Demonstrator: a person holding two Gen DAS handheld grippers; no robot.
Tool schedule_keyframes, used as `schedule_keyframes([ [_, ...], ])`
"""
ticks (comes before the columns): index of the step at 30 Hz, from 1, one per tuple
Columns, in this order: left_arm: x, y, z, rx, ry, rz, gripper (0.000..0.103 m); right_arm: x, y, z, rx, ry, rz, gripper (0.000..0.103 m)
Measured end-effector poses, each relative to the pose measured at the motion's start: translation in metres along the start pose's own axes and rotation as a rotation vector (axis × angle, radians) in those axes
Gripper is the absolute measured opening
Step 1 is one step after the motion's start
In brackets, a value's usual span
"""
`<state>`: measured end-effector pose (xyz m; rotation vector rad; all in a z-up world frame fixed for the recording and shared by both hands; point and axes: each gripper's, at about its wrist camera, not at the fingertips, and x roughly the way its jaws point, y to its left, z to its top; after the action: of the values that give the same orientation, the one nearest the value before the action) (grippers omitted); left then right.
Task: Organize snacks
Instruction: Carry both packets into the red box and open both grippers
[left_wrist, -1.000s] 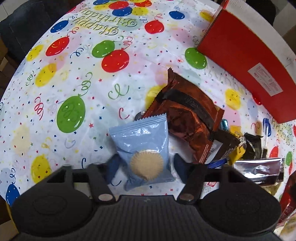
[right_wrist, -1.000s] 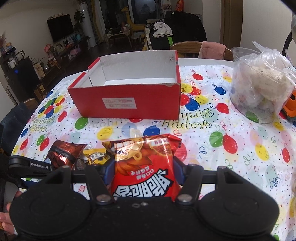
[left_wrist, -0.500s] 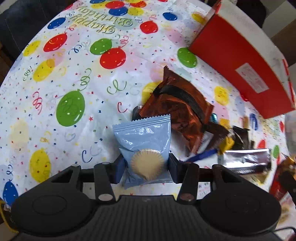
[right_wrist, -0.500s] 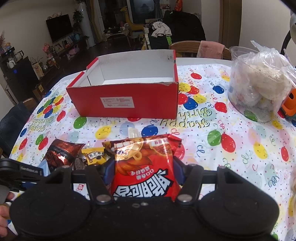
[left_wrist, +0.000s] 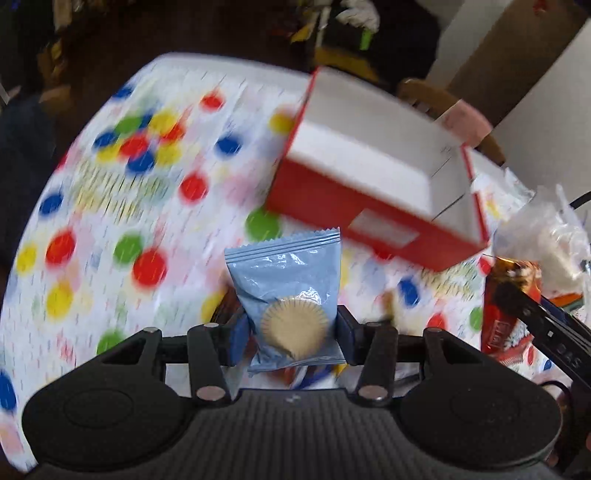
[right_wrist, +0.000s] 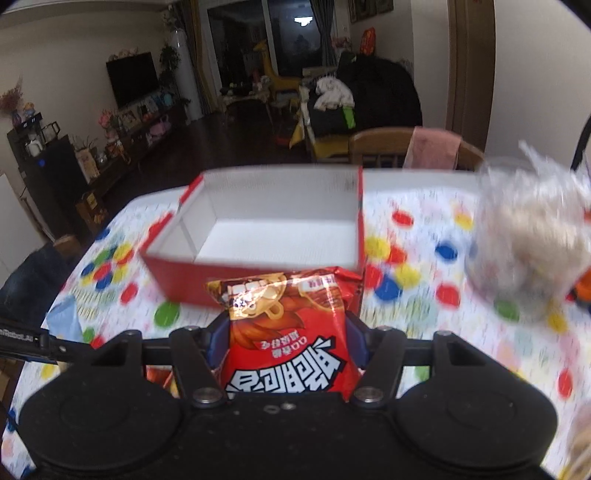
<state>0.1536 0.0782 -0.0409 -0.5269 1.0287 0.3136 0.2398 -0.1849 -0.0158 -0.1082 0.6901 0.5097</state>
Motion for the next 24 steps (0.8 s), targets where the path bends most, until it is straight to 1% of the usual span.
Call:
schedule_keyframes([
  [3,0.001,-0.019,0.028,0.022,-0.027,-0.031,0.048,0.012,-0.004,0.025,-0.014,-0.018,0.012,0.061],
  [5,0.006,-0.034,0.045,0.046,-0.049,-0.017,0.048,0.023,-0.005,0.040,-0.032,-0.023,0.016,0.061],
  [8,0.019,-0.053,0.069,0.084,-0.054,-0.011,0.048,0.043,-0.009,0.061,-0.032,-0.011,0.027,0.061],
  [11,0.035,-0.065,0.093,0.087,-0.037,-0.005,0.048,0.068,-0.014,0.078,-0.027,0.013,0.038,0.061],
  [15,0.056,-0.080,0.122,0.111,-0.031,0.033,0.048,0.102,-0.018,0.094,-0.052,0.033,0.018,0.061],
  [18,0.072,-0.087,0.139,0.120,-0.017,0.052,0.048,0.125,-0.023,0.107,-0.045,0.059,0.028,0.061],
  [21,0.093,-0.089,0.152,0.130,0.018,0.076,0.048,0.148,-0.022,0.115,-0.060,0.087,0.039,0.061],
  [24,0.115,-0.085,0.158,0.126,0.054,0.113,0.048,0.168,-0.015,0.114,-0.114,0.123,0.044,0.061],
])
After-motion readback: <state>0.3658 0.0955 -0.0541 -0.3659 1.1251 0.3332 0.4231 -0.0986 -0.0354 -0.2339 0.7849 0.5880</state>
